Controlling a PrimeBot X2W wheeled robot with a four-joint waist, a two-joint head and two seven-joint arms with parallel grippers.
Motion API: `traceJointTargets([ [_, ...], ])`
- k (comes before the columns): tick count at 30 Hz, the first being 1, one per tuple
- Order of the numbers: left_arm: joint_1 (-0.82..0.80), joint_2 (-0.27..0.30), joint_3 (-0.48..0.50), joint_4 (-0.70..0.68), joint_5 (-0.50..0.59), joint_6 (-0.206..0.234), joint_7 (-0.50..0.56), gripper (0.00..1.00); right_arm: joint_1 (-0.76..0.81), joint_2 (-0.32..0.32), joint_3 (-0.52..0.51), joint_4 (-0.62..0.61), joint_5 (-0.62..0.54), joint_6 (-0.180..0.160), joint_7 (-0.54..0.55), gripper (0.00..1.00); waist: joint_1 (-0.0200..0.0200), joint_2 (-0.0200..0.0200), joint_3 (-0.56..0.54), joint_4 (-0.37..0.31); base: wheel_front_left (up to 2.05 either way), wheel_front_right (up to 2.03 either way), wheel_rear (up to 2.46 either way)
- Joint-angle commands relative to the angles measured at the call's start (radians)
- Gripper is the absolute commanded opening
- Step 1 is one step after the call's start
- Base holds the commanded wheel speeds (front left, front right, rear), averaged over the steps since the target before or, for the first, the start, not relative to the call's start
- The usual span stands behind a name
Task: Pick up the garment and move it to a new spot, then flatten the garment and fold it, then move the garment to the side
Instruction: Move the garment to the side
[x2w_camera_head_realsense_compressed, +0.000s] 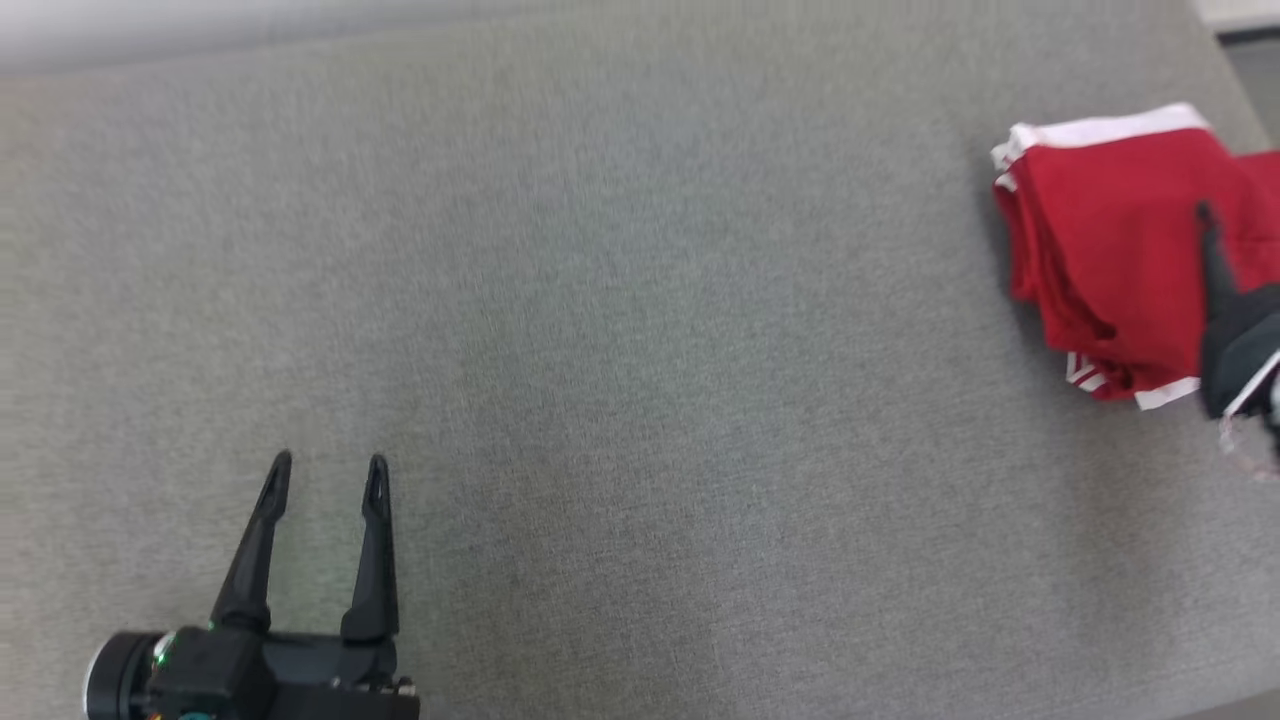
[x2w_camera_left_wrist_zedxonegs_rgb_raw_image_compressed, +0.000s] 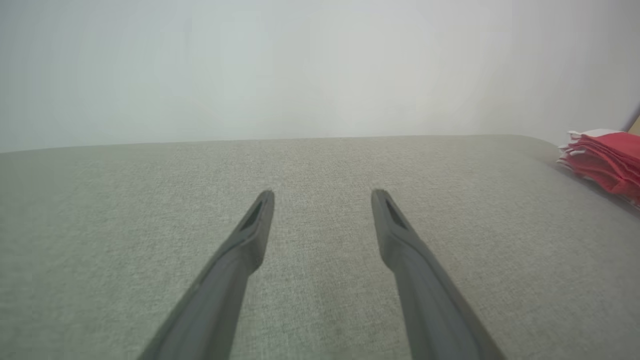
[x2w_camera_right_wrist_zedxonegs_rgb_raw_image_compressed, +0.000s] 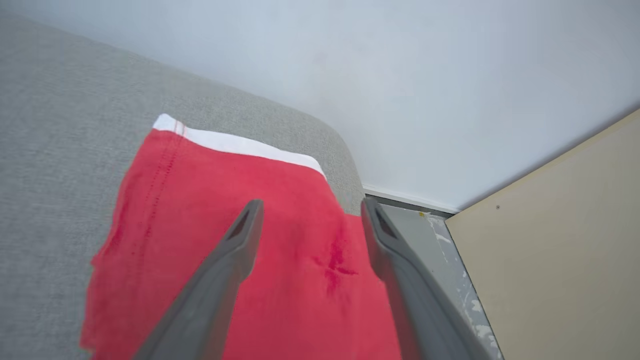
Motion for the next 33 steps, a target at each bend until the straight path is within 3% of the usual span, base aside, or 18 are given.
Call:
traceJointTargets([
  [1, 0.032, -0.003, 0.012, 0.011, -0.012, 0.003, -0.003, 1.00, 0.046, 0.022, 0.005, -0.027, 0.019, -0.003, -0.021, 1.00, 0.0001, 0.0001, -0.098, 0.000, 0.00, 0.00, 0.00],
  [12, 0.141, -0.007, 0.078, 0.048, -0.025, 0.026, -0.003, 1.00, 0.240, 0.096, 0.049, -0.158, 0.118, -0.003, -0.094, 1.00, 0.0001, 0.0001, -0.258, -0.007, 0.00, 0.00, 0.00],
  [22, 0.204, -0.007, 0.089, 0.087, -0.089, 0.049, -0.003, 1.00, 0.431, 0.166, 0.020, -0.258, 0.144, -0.003, -0.136, 1.00, 0.0001, 0.0001, -0.339, 0.019, 0.00, 0.00, 0.00],
  [33, 0.225, -0.007, 0.138, 0.143, -0.087, 0.059, -0.003, 1.00, 0.572, 0.234, 0.011, -0.336, 0.166, -0.003, -0.245, 1.00, 0.0001, 0.0001, -0.388, 0.072, 0.00, 0.00, 0.00],
])
